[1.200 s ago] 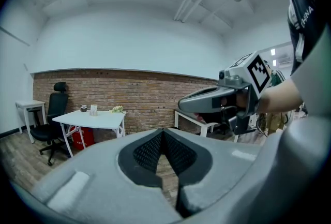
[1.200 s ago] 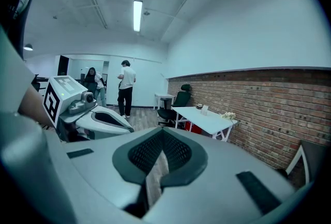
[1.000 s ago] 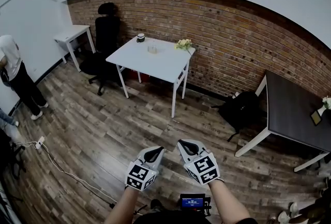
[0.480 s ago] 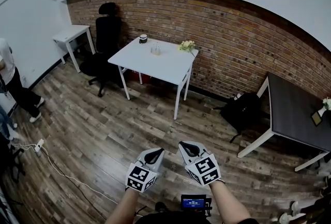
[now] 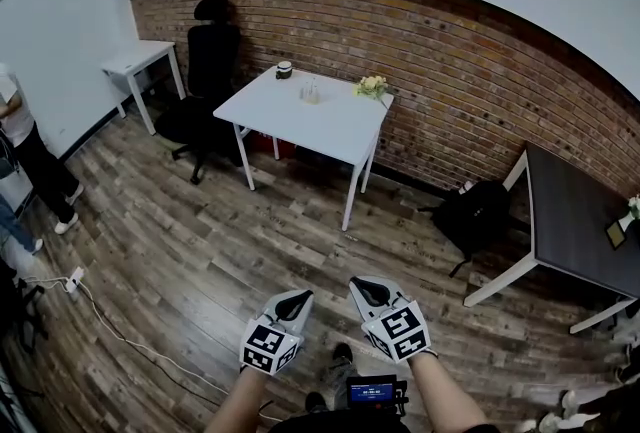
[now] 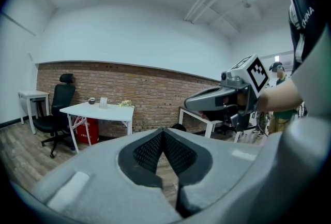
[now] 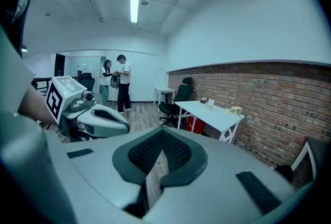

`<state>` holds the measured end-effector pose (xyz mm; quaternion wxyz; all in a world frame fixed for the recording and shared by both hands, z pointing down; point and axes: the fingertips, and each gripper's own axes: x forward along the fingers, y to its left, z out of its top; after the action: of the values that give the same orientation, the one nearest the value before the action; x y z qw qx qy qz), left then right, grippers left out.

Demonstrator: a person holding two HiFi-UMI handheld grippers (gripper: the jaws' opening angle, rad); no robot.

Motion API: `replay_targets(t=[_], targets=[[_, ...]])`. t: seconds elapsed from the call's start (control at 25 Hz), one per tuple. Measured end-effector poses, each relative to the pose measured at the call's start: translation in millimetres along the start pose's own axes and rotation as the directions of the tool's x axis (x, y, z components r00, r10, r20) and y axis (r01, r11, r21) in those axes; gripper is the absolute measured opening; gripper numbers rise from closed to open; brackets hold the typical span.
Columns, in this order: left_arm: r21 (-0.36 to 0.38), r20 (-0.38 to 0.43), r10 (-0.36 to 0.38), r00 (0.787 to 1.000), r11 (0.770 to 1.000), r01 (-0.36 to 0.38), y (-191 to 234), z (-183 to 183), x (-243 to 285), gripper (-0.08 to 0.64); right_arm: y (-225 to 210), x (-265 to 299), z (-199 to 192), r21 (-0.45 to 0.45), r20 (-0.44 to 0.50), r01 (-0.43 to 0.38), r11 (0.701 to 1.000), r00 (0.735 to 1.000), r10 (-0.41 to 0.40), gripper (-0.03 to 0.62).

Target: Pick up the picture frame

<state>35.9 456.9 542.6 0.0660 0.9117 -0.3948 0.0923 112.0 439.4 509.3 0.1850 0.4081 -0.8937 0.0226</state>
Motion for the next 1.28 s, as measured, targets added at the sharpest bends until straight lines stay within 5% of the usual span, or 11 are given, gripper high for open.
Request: replay_targets(t=[0.92, 1.28], targets=[[-0.005, -0.065, 0.115, 0.991, 0.993, -0.116, 171, 46, 171, 0.003, -169, 194, 47, 0.004, 0.015, -0.120, 0.993, 0.993, 0.120, 0.008], [-0.032, -0.102, 0.144, 0.984, 0.988, -0.148, 210, 39, 196, 0.004, -192, 242, 46, 0.023, -0.003, -0.167, 0.986, 0.986, 0.167, 0.008]])
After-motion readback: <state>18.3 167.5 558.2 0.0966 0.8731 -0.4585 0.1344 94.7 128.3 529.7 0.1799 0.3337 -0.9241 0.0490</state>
